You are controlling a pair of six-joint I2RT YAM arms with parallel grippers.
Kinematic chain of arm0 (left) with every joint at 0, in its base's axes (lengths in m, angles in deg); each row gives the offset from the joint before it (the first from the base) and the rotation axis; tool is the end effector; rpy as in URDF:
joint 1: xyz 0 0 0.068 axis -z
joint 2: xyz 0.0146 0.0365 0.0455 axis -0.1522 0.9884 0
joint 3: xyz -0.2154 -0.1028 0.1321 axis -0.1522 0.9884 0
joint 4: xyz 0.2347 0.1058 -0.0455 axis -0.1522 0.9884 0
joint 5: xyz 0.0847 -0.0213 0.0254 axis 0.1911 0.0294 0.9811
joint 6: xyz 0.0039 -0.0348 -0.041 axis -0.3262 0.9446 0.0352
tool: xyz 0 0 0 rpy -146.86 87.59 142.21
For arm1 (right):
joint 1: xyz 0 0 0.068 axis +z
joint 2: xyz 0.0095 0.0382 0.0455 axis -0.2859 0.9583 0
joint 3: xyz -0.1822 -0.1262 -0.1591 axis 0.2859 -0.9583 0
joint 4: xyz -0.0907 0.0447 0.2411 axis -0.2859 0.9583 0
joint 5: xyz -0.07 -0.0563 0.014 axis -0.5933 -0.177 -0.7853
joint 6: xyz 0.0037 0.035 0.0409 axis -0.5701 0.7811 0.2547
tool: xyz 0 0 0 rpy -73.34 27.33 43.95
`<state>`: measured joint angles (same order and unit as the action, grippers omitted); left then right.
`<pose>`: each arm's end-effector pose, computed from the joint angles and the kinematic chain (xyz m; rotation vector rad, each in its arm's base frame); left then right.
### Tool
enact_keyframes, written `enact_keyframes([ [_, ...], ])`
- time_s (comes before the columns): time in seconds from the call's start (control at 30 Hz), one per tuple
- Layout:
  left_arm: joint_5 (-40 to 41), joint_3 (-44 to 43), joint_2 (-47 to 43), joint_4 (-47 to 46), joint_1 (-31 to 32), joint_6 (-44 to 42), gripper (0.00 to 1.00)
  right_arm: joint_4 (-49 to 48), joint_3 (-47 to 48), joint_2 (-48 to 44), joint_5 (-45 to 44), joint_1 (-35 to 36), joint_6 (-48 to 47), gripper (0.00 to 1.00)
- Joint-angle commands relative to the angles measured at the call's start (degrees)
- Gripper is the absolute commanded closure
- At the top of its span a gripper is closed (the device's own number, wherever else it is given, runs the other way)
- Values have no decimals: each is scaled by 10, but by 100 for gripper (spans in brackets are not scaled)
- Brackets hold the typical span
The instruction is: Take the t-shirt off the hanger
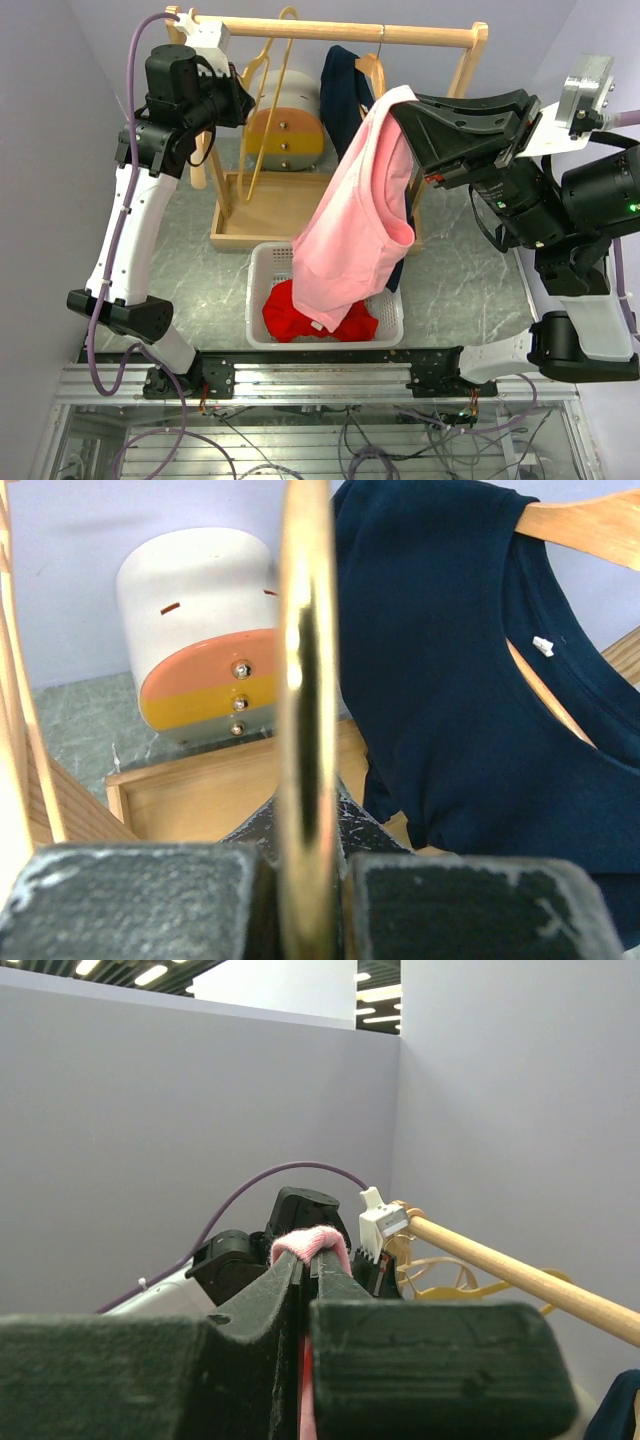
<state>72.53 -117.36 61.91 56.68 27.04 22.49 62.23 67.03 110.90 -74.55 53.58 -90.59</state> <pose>0.2967 -0.1026 0.5324 0.1748 1.8043 -0.4972 0.0558 0.1382 0.6559 -0.5057 0.8581 0.9264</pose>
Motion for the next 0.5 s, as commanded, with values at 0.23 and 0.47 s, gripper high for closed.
enact_keyframes([
  [0.23, -29, 8, -10, -14, -16, -1, 93, -39, -27, -35, -27, 2, 1, 100],
  [0.47, -34, 19, -11, -17, -19, 1, 93, -32, -49, -26, -49, 2, 12, 100],
])
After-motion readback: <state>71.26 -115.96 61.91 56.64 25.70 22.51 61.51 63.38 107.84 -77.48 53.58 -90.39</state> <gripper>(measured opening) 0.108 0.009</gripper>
